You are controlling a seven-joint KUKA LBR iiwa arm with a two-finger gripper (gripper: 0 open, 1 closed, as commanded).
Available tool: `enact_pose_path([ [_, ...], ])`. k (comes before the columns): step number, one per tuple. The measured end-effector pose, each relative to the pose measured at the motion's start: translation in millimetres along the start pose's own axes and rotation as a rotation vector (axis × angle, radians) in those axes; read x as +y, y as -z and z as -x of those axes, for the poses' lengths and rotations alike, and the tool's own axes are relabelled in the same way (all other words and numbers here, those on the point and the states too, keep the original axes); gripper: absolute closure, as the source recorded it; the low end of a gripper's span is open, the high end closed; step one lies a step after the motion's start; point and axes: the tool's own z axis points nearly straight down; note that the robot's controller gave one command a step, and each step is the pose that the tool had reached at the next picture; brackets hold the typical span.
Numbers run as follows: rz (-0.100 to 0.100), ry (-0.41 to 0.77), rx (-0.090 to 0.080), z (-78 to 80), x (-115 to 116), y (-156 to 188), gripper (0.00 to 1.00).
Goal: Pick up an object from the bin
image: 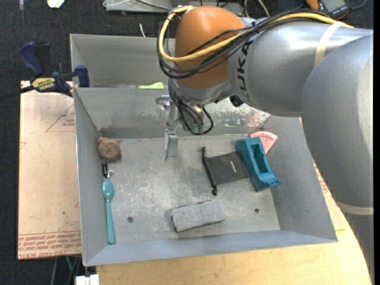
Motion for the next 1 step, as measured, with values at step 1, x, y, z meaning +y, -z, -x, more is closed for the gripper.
enact_pose_path([
  [1,0.001,-0.003,-0.008,1.5,-0.7,5.6,0.00],
])
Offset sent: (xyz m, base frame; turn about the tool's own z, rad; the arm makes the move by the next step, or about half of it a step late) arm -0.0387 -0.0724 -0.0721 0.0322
